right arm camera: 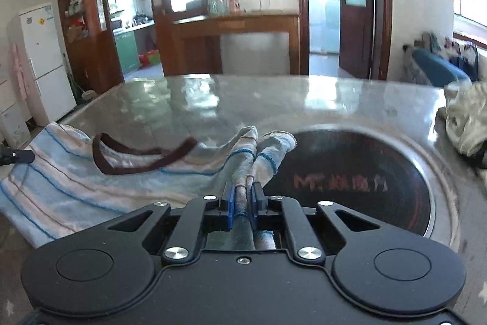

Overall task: Fold clothes
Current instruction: 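Lift the held edge with both grippers to fold the shirt again, then lay the held edge over the shirt and open both grippers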

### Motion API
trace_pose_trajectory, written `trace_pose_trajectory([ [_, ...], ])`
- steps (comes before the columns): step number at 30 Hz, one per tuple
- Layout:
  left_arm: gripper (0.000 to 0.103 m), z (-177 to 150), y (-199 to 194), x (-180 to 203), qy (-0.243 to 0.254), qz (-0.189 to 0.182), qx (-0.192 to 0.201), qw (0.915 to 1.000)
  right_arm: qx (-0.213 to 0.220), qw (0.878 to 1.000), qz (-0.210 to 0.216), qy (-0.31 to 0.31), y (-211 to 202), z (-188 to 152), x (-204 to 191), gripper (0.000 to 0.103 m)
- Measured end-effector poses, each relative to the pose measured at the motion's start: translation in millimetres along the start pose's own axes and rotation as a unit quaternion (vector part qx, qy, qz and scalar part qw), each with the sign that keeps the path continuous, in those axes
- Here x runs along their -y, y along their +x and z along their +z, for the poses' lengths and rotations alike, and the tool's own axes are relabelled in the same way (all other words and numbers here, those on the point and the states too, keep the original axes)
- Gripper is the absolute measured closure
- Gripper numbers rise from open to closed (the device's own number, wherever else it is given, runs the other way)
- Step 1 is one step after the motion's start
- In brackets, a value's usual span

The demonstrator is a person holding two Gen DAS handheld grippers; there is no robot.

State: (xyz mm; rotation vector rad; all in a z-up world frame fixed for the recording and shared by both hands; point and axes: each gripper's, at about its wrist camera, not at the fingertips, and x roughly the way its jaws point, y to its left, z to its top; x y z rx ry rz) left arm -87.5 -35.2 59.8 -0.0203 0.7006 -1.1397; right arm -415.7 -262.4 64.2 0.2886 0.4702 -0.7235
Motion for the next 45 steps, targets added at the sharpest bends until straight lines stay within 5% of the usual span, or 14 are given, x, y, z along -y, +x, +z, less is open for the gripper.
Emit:
trace_pose_trajectory([
  [9, 0.092, 50, -13, 18, 0.013, -0.018, 0.058, 0.9981, 0.058, 0.997, 0.008, -0.051, -4, 58, -28, 0.092],
  [18, 0.092, 100, 14, 23, 0.026, 0.015, 0.099, 0.9946, 0.092, 0.994, -0.005, -0.055, 29, 105, -28, 0.091],
  [29, 0.089, 88, 88, 13, 0.07, 0.099, 0.03, 0.9922, 0.009, 0.998, -0.046, -0.052, 101, 78, -2, 0.091],
  [45, 0.064, 55, 61, 17, 0.071, 0.114, -0.011, 0.9909, -0.001, 0.998, -0.031, -0.059, 75, 55, -33, 0.07],
])
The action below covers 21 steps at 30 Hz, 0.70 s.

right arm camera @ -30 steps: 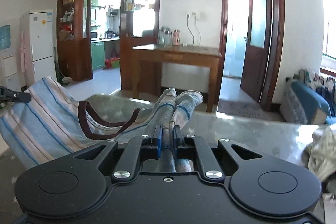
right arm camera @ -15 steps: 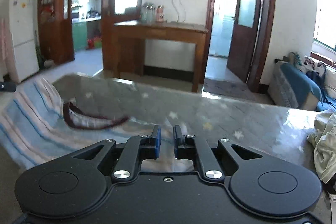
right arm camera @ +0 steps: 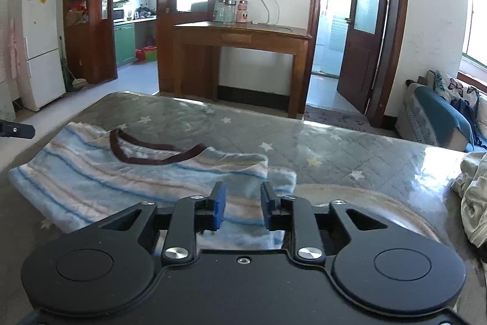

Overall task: Fold clothes
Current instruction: 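Lay the held edge over the shirt and open both grippers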

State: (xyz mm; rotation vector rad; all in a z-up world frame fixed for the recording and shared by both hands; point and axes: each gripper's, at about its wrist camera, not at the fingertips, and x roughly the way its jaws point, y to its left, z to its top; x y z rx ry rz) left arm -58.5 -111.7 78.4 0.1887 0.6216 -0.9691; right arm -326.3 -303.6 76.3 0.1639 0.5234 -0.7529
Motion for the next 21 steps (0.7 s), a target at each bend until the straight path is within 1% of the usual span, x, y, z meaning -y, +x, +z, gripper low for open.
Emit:
trace_pose_trajectory([
  [2, 0.06, -7, -6, 0, -0.001, 0.002, -0.005, 1.0, -0.003, 1.0, 0.004, 0.002, -6, -8, -5, 0.064],
  [6, 0.055, -22, -17, 0, -0.008, 0.002, -0.013, 0.9999, -0.011, 1.0, 0.008, 0.003, -15, -22, -12, 0.055],
  [8, 0.051, -29, -21, 0, -0.008, 0.004, -0.016, 0.9998, -0.016, 1.0, 0.008, 0.0, -20, -30, -15, 0.053],
  [9, 0.051, -34, -23, 0, -0.01, 0.007, -0.018, 0.9998, -0.017, 1.0, 0.008, -0.001, -22, -34, -16, 0.051],
  [17, 0.049, -62, -38, -1, -0.028, 0.003, -0.036, 0.9989, -0.027, 0.999, 0.013, 0.022, -44, -61, -17, 0.048],
  [21, 0.047, -69, -45, 0, -0.036, 0.0, -0.039, 0.9986, -0.028, 0.999, 0.017, 0.033, -54, -73, -20, 0.045],
])
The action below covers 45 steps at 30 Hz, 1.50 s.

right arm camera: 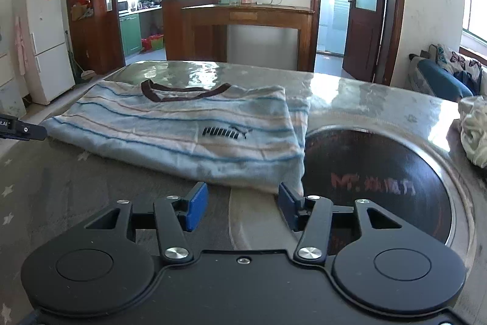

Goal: Fold clothes

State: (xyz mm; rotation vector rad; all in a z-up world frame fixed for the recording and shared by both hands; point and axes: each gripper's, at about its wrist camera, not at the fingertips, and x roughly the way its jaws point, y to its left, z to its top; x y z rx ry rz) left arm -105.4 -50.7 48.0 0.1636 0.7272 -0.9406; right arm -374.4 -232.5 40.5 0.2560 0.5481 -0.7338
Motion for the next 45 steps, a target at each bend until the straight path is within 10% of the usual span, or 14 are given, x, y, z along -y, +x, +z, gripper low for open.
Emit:
trace_pose_trajectory([
  [45, 0.026, -59, -42, -56, -0.113, 0.145, 0.057, 0.9812, -0.003, 0.997, -0.05, 0.063, -33, -60, 55, 0.006],
])
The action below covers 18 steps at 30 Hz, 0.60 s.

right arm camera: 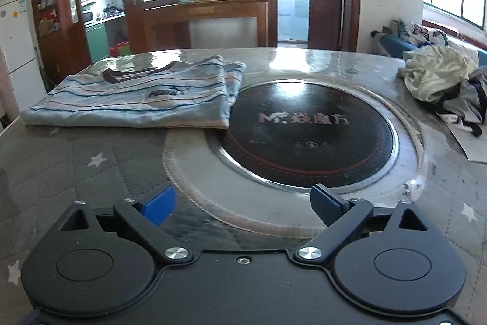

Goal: Fold clothes

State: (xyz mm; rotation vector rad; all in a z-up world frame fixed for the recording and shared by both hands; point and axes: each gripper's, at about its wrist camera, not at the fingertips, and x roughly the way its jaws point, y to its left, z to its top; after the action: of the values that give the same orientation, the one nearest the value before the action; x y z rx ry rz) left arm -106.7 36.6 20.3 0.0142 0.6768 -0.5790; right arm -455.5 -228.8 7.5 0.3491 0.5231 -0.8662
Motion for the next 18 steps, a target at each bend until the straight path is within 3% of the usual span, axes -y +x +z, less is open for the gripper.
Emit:
trace_pose_trajectory([
  [10, 0.026, 0, -4, -7, -0.007, 0.026, 0.027, 0.9993, 0.003, 1.0, -0.009, 0.018, -2, 1, 24, 0.002],
  [18, 0.026, 9, 0, -30, -0.068, 0.06, 0.042, 0.995, 0.022, 0.998, -0.058, 0.026, -7, 8, 67, 0.0],
])
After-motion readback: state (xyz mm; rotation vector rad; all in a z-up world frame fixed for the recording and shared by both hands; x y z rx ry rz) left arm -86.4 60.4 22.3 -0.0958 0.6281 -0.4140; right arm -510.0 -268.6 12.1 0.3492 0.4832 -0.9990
